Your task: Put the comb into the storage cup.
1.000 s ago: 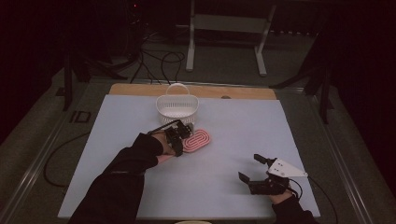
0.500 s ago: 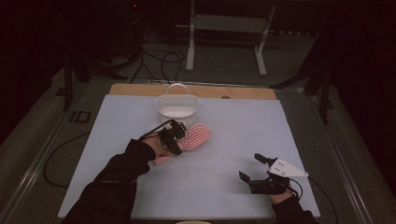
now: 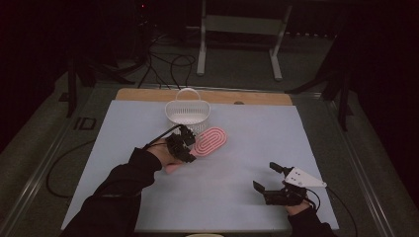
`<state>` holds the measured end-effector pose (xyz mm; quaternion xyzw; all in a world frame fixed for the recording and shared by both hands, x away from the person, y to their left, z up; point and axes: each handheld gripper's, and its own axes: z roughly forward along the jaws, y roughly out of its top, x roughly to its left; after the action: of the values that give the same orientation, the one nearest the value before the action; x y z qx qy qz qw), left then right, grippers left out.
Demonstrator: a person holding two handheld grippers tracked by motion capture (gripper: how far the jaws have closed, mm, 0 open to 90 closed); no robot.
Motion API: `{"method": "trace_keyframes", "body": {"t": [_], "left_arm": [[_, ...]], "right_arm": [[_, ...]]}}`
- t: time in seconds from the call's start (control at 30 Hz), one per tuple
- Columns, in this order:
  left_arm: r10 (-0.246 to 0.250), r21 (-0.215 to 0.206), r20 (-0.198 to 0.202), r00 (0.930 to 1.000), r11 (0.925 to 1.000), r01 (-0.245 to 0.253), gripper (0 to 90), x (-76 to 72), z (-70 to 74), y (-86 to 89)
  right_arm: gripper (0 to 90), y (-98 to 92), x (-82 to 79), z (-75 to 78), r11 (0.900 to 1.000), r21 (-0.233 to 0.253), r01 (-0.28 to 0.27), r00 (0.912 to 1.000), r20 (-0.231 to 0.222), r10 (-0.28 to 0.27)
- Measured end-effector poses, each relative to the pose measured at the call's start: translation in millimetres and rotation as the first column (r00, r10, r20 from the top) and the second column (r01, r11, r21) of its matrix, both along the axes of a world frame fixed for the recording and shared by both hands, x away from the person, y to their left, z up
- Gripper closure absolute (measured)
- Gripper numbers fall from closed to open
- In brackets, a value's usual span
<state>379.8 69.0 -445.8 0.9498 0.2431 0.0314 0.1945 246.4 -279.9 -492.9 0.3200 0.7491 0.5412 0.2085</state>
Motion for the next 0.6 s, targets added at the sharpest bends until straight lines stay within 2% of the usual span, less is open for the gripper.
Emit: {"method": "trace_keyframes", "body": {"t": [0.17,0.43,0.57,0.6], "left_arm": [[-0.001,-0.039,0.032,0.9995,0.9992,0.002,71.6,-3.4,6.4,1.3],[0.014,-0.095,0.049,0.9987,0.9954,-0.009,71.6,-8.3,10.6,3.4],[0.014,-0.115,0.078,0.9968,0.9933,-0.005,71.6,-12.4,11.7,5.7],[0.013,-0.124,0.067,0.9977,0.9923,-0.005,71.6,-13.0,12.0,6.3]], "right_arm": [[8.6,-0.2,0.0,0.1,1.000,-0.003,0.000,1.0000,0.003,0.000],[8.6,0.1,-0.3,0.3,1.000,-0.002,-0.002,1.0000,0.004,0.002],[8.6,0.0,0.0,0.2,1.000,0.001,0.002,1.0000,0.002,-0.002],[8.6,0.1,0.0,0.1,1.000,0.001,0.002,1.0000,0.002,-0.002]]}}
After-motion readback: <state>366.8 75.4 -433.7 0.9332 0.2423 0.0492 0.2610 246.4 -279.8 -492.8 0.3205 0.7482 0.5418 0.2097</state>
